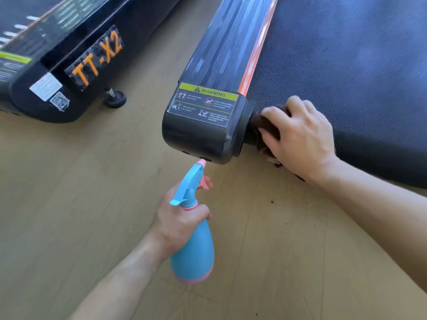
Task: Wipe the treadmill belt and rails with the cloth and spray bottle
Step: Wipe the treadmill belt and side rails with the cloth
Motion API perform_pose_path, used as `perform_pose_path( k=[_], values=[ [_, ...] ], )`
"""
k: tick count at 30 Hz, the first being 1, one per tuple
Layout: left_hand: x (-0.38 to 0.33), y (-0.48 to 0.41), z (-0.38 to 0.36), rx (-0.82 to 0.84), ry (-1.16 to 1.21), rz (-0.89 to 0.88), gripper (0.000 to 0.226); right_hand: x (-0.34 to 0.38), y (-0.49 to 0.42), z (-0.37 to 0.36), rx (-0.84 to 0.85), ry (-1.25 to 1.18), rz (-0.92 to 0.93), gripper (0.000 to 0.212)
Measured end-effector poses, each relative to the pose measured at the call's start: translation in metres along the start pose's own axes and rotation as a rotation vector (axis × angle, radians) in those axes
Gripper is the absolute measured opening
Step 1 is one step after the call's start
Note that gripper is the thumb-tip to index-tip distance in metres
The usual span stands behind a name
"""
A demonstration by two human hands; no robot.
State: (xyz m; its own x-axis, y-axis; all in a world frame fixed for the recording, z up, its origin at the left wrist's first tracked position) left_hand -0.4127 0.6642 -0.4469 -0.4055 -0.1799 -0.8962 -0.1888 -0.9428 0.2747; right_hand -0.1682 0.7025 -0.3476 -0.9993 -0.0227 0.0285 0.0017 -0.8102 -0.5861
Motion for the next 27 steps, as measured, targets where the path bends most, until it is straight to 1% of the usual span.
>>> perform_pose_path(
  k=[3, 5, 7, 11, 13, 16, 17, 18, 20, 23, 25, 27],
  values=[
    [-0.005, -0.001, -0.004, 0.005, -0.008, -0.023, 0.051, -0.012, -0.024, -0.015, 0.084, -0.069, -0.232, 0.031],
    [-0.005, -0.002, -0.006, 0.009, -0.007, -0.024, 0.048, -0.012, -0.025, -0.016, 0.066, -0.078, -0.24, 0.031],
    [-0.004, -0.002, -0.007, 0.015, -0.004, -0.026, 0.047, -0.006, -0.01, -0.008, 0.019, -0.079, -0.155, 0.027],
    [-0.004, -0.001, -0.004, 0.027, -0.019, -0.04, 0.051, 0.01, 0.019, -0.003, -0.033, 0.016, 0.132, 0.022],
    [-0.002, -0.001, -0.002, 0.026, -0.027, -0.036, 0.049, 0.012, 0.006, -0.005, -0.058, 0.031, 0.155, 0.023],
    [-0.002, -0.002, -0.001, 0.015, -0.022, -0.028, 0.047, 0.014, -0.002, -0.006, -0.091, 0.014, 0.066, 0.023],
    [-0.004, -0.003, -0.002, 0.013, -0.02, -0.03, 0.046, 0.016, 0.004, -0.006, -0.1, 0.014, 0.071, 0.022],
    [-0.006, -0.004, -0.002, 0.01, -0.02, -0.034, 0.047, 0.018, 0.014, -0.006, -0.109, 0.027, 0.112, 0.02],
    [-0.011, -0.006, -0.002, 0.006, -0.018, -0.05, 0.047, 0.021, 0.041, -0.007, -0.129, 0.09, 0.263, 0.018],
    [-0.014, -0.007, -0.003, 0.016, -0.01, -0.06, 0.047, 0.026, 0.058, -0.008, -0.157, 0.16, 0.483, 0.025],
    [-0.01, -0.007, -0.005, 0.011, -0.001, -0.033, 0.049, 0.034, 0.05, -0.013, -0.169, 0.166, 0.537, 0.027],
    [-0.005, -0.006, -0.005, -0.005, 0.003, 0.009, 0.049, 0.046, 0.04, -0.016, -0.201, 0.152, 0.527, 0.025]
  ],
)
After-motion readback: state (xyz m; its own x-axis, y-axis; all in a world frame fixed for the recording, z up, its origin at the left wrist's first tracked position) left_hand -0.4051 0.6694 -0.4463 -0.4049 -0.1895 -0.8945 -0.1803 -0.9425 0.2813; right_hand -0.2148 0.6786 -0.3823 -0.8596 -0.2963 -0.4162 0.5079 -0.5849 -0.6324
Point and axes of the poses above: each hand's wrist, its own y-axis away from the middle knuckle, its own z-axis out of the back of the hand, x = y × z, the point moved 10 cm from there along -y, towards the middle knuckle, and after that the axes turned 5 degrees about -x, right-handed, at the moved point
